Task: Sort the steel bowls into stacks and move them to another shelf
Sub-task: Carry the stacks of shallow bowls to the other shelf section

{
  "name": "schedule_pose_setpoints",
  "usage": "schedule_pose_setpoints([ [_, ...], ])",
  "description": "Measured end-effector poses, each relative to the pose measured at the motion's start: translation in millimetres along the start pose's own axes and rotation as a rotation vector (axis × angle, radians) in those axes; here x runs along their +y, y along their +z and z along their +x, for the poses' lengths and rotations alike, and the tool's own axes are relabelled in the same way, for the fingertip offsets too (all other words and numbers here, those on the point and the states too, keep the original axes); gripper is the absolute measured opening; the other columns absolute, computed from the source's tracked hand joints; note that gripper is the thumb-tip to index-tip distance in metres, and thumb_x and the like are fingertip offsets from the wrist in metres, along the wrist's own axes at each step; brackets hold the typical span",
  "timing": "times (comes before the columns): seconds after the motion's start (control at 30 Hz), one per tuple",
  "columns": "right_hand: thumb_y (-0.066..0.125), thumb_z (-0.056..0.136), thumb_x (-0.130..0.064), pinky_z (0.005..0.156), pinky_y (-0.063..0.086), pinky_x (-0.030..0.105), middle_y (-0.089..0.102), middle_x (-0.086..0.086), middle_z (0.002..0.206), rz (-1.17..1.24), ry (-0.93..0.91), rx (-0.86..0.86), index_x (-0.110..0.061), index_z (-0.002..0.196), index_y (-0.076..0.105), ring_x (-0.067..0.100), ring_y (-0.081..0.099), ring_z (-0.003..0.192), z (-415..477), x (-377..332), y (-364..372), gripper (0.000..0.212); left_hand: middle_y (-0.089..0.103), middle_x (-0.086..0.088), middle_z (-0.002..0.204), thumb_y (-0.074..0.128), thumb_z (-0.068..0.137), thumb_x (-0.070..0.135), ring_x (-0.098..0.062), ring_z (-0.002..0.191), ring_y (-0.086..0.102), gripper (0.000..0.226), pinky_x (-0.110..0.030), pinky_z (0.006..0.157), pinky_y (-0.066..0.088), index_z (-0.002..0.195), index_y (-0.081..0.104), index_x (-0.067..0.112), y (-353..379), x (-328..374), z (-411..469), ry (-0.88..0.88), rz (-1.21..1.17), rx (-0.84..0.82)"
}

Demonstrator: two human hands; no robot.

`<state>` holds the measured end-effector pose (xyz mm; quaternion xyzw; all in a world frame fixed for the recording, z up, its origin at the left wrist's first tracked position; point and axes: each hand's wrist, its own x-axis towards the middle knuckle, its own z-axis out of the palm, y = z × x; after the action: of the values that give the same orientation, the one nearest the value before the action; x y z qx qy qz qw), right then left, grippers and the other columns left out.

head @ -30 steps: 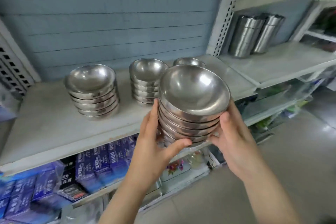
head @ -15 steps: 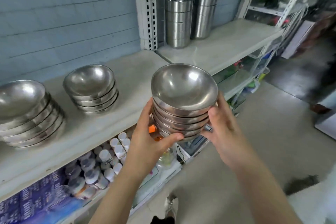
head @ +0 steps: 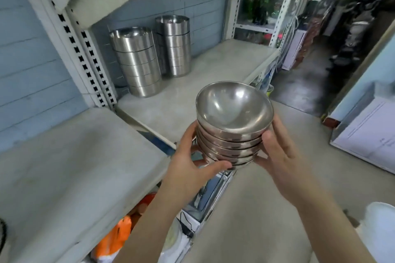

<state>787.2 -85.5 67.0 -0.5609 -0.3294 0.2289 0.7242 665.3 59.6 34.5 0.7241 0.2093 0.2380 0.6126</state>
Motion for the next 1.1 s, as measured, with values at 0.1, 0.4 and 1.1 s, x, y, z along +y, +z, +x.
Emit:
schedule_pose_setpoints([
  [0.1,0.065,0.079,-0.053,0.084,0.055,0.025,0.060,-0.017,0.134,-0.007,0.019,0.016,-0.040,0.144,0.036,0.007,0.061,0.120,38,11,-36,0.073,0.057,0.020,0.121,0.088,0.066,0.017,0.014,0.096,0.062,0.095,-0.009,0.075,0.052,0.143,0.036,0.037,28,1,47,-0.005,-0.018,-0.015],
  [0.4,0.077,0.074,-0.054,0.105,0.045,0.051,0.048,-0.013,0.147,-0.039,0.064,-0.212,-0.046,0.145,0.034,0.016,0.050,0.134,183,24,-167,0.084,0.060,0.028,0.122,0.087,0.048,0.048,0.002,0.110,0.061,0.100,-0.029,0.093,0.054,0.138,0.043,0.039,129,-10,189,-0.043,0.011,0.131],
  [1.1,0.083,0.075,-0.019,0.108,0.040,0.022,0.039,-0.023,0.149,-0.231,0.154,-0.748,-0.058,0.144,0.021,-0.002,0.046,0.132,490,130,-207,0.100,0.054,0.016,0.131,0.090,0.062,0.029,-0.006,0.115,0.057,0.101,-0.009,0.080,0.049,0.145,0.032,0.031,130,-64,409,-0.127,0.082,0.478],
])
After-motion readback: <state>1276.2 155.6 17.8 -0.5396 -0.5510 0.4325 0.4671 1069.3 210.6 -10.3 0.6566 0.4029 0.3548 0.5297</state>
